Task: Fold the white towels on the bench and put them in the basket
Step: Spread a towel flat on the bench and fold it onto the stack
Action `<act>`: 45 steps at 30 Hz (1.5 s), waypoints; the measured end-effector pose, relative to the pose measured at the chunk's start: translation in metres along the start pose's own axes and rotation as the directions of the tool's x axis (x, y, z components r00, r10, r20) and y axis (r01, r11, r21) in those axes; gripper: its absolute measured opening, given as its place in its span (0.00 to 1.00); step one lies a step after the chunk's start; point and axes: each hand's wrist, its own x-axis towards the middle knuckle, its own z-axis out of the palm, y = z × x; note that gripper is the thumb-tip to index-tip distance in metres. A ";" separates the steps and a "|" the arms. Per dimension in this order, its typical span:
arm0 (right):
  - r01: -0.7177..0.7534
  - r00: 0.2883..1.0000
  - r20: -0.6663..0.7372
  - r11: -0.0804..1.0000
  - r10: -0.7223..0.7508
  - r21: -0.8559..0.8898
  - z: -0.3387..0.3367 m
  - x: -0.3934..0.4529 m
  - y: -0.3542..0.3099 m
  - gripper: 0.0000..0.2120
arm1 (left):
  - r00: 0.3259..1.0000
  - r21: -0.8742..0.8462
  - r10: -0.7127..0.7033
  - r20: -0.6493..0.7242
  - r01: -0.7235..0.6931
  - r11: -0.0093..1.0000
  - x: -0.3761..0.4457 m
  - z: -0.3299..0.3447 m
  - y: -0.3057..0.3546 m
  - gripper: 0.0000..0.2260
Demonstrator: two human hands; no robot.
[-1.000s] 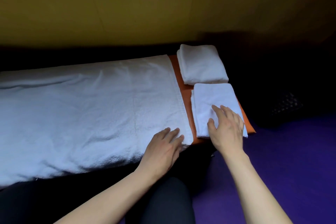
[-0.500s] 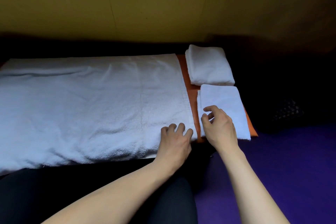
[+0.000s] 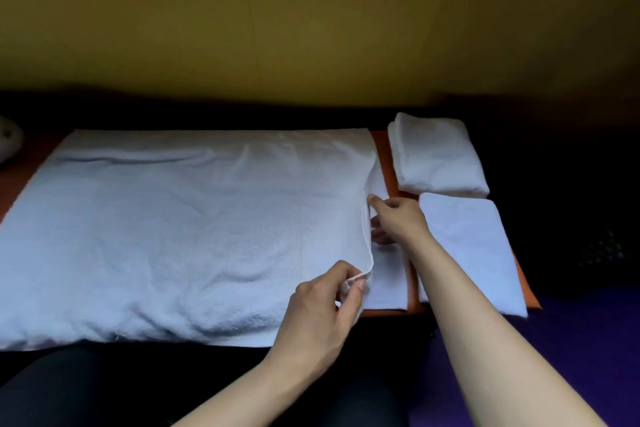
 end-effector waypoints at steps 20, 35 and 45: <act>0.045 0.996 -0.081 0.988 -0.033 0.148 0.087 0.063 -0.129 0.12 | 0.959 -0.245 -0.242 -0.144 0.203 0.948 -0.028 -0.140 -0.035 0.06; 0.052 0.980 0.161 0.935 -0.115 0.351 0.329 -0.048 -0.267 0.19 | 0.760 -0.477 -0.514 -0.399 0.307 0.824 -0.106 -0.300 -0.102 0.06; 0.110 0.935 0.312 0.975 -0.167 0.192 0.453 -0.093 -0.297 0.21 | 0.570 -0.505 -0.625 -0.533 0.379 0.776 -0.138 -0.374 -0.177 0.07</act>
